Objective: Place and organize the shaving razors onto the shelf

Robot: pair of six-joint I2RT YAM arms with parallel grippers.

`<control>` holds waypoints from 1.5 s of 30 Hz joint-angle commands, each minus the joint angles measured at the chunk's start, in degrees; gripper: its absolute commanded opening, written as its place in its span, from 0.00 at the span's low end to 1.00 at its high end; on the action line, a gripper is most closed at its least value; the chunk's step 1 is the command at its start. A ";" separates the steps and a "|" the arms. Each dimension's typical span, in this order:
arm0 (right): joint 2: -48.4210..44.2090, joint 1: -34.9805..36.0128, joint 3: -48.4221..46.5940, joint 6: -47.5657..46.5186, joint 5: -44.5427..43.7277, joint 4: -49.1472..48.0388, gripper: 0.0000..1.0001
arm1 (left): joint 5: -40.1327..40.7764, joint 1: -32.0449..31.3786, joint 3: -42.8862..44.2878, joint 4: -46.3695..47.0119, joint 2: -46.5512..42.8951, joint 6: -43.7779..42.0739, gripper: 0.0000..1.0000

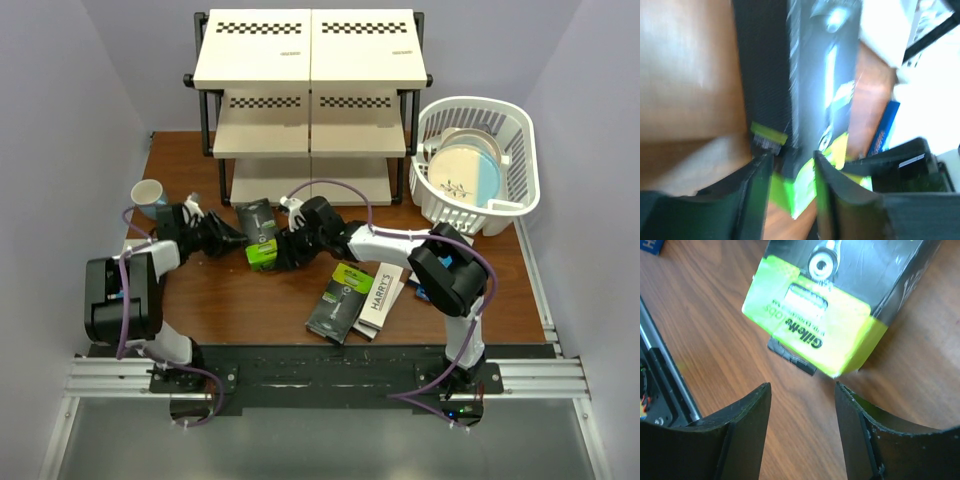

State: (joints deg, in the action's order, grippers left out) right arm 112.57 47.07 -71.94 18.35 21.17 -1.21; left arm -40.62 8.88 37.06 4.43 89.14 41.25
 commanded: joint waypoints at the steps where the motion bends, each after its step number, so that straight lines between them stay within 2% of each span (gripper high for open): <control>1: 0.54 -0.31 -3.20 -1.56 -1.22 -1.25 0.56 | 1.69 0.34 7.49 -0.88 -1.07 -2.14 0.55; 3: 0.63 -0.31 -3.03 -1.12 -0.95 -2.03 0.56 | 1.86 0.43 6.81 -10.16 -5.26 -4.16 0.59; 6: 0.63 -0.31 -3.03 0.46 -0.08 -3.61 0.56 | 2.12 0.78 0.75 -15.48 -13.43 -5.13 0.63; 11: 3.08 -0.14 -4.95 3.09 1.94 -4.76 0.54 | 0.81 0.70 -8.91 -16.64 -19.97 -2.77 0.63; 14: 4.58 0.39 -6.54 4.50 2.39 -5.11 0.54 | 0.80 0.70 -12.00 -13.75 -20.32 -2.58 0.61; 23: 3.71 1.18 -5.58 3.98 1.60 -4.33 0.55 | 0.37 -0.01 -18.33 10.13 -16.02 0.75 0.51; 29: 2.04 1.18 -3.47 2.92 0.89 -4.32 0.56 | -1.39 -1.32 -19.66 20.69 -11.02 5.32 0.47; 31: 1.86 1.18 -3.47 2.31 0.63 -4.06 0.56 | -2.09 -1.85 -19.13 20.80 -9.26 5.59 0.44; 37: 2.82 1.18 -4.69 2.22 0.80 -4.15 0.56 | -2.18 -2.47 -18.42 19.92 -6.97 7.34 0.43; 41: 3.88 1.18 -5.93 2.31 1.07 -4.06 0.56 | -1.65 -3.43 -18.87 25.00 -4.69 10.24 0.43; 45: 4.15 1.18 -6.37 2.57 1.07 -3.97 0.56 | -4.63 -4.40 -17.81 31.77 0.76 11.92 0.43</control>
State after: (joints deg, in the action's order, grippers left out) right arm 117.95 48.10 -75.88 21.41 22.98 -3.46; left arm -43.16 5.52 17.74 26.35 85.80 50.43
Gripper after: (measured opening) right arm 0.561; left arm 0.433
